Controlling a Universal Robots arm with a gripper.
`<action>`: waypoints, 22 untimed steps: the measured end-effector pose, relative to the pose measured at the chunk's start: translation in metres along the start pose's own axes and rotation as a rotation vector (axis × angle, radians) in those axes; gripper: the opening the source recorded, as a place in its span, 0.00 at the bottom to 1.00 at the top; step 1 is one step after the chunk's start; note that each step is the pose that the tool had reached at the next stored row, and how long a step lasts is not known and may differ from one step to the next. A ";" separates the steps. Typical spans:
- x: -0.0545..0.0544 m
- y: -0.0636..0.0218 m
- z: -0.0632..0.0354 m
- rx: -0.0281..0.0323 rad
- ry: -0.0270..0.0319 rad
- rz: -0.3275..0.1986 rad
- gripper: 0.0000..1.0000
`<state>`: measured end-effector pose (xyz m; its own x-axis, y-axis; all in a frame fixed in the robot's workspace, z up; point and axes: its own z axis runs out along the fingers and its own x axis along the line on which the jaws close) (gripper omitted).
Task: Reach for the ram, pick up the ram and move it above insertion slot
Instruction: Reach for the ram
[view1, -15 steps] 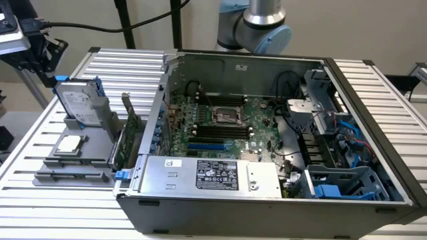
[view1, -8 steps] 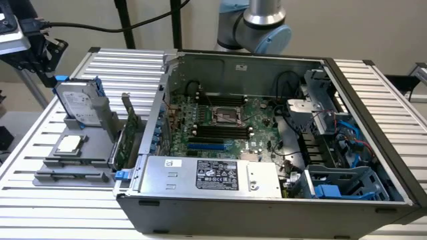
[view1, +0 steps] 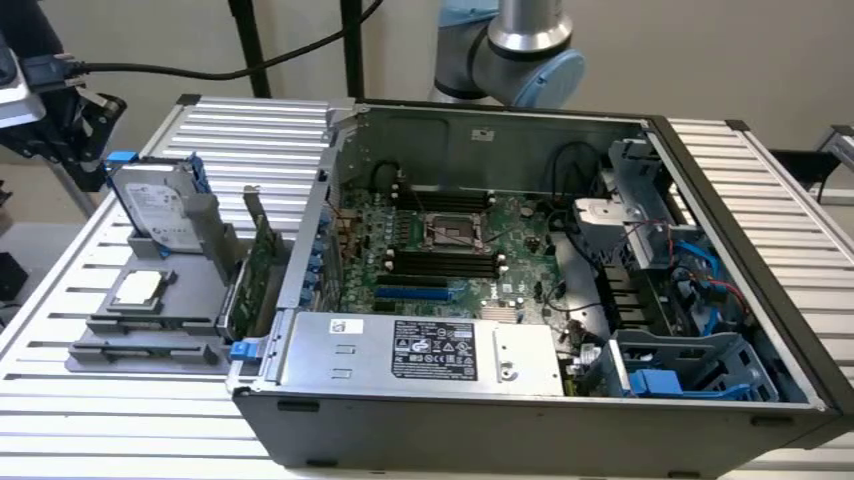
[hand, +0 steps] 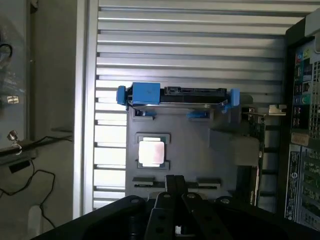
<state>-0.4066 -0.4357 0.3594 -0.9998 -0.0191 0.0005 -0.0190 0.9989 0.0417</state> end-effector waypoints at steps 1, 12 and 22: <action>0.000 -0.0048 0.0007 0.0000 -0.0001 0.000 0.11; -0.014 -0.0359 0.0147 0.0016 -0.0021 0.000 0.11; -0.025 -0.0521 0.0246 0.0108 -0.0054 -0.002 0.11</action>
<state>-0.3808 -0.4863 0.3326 -0.9998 -0.0207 -0.0049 -0.0208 0.9993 0.0309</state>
